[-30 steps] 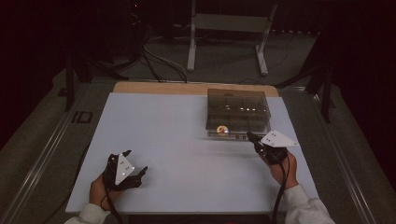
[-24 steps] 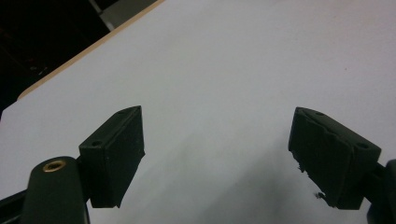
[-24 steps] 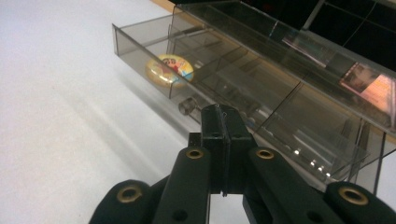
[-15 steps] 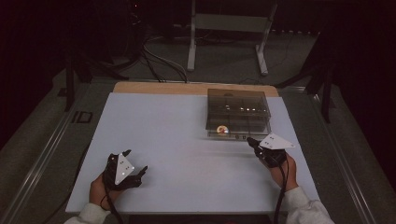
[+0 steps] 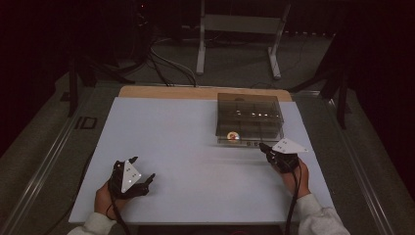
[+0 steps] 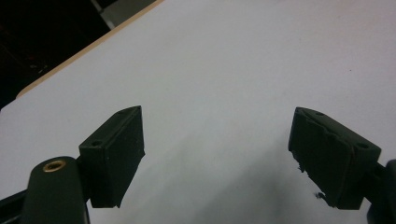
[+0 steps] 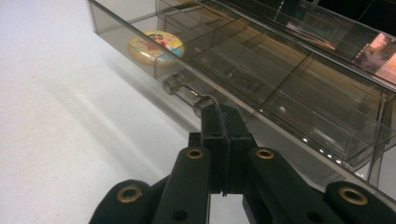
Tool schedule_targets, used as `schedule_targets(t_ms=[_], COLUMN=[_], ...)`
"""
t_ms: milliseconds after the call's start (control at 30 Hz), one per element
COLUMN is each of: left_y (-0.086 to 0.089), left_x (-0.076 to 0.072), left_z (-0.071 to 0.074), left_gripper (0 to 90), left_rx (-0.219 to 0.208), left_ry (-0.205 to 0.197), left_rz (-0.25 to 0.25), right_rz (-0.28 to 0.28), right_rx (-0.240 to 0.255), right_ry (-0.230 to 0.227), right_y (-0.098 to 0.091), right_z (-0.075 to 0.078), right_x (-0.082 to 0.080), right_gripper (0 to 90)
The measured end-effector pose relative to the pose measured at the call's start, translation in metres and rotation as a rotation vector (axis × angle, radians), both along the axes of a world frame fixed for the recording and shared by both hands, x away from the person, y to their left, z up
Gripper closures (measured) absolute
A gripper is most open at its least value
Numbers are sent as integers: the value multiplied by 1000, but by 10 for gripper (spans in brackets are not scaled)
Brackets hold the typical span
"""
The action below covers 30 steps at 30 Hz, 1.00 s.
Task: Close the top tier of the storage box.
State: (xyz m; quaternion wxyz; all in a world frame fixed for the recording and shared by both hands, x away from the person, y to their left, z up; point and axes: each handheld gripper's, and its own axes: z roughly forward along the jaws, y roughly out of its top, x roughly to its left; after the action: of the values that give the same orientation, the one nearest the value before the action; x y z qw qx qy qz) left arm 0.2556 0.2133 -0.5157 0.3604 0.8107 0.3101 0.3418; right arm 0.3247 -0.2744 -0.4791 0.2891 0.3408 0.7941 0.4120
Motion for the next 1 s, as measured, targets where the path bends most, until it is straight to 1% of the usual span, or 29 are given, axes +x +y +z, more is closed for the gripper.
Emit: schedule_targets(t_ms=[167, 233, 300, 467, 567, 700, 767, 900, 1000], left_y=[0, 1, 1, 1, 0, 0, 1, 2, 2], left_x=[-1, -3, -4, -7, -7, -7, -7, -8, -8], left_z=[0, 0, 0, 1, 1, 0, -1, 0, 0], left_gripper=[199, 199, 199, 199, 199, 199, 199, 199, 199], left_rx=[5, 0, 9, 11, 21, 19, 18, 17, 19], left_ry=[-3, -2, -3, -8, -5, -4, 5, 0, 1], left_rz=[-2, 4, 3, 8, 8, 9, 10, 9, 13], right_rz=[-3, -4, 0, -8, -17, -23, -27, -33, -39], right_rx=[-9, -5, 1, 1, 6, 5, 4, 6, 6], right_ry=[0, 1, 1, -3, 3, 2, -1, 8, 4], right_y=[1, 3, 4, 5, 6, 6, 6, 6, 7], right_z=[-2, -3, -3, -2, -2, -1, -1, 0, -1], right_x=[3, 4, 6, 9, 12, 14, 15, 19, 21], right_gripper=[900, 900, 900, 900, 900, 900, 900, 900, 900])
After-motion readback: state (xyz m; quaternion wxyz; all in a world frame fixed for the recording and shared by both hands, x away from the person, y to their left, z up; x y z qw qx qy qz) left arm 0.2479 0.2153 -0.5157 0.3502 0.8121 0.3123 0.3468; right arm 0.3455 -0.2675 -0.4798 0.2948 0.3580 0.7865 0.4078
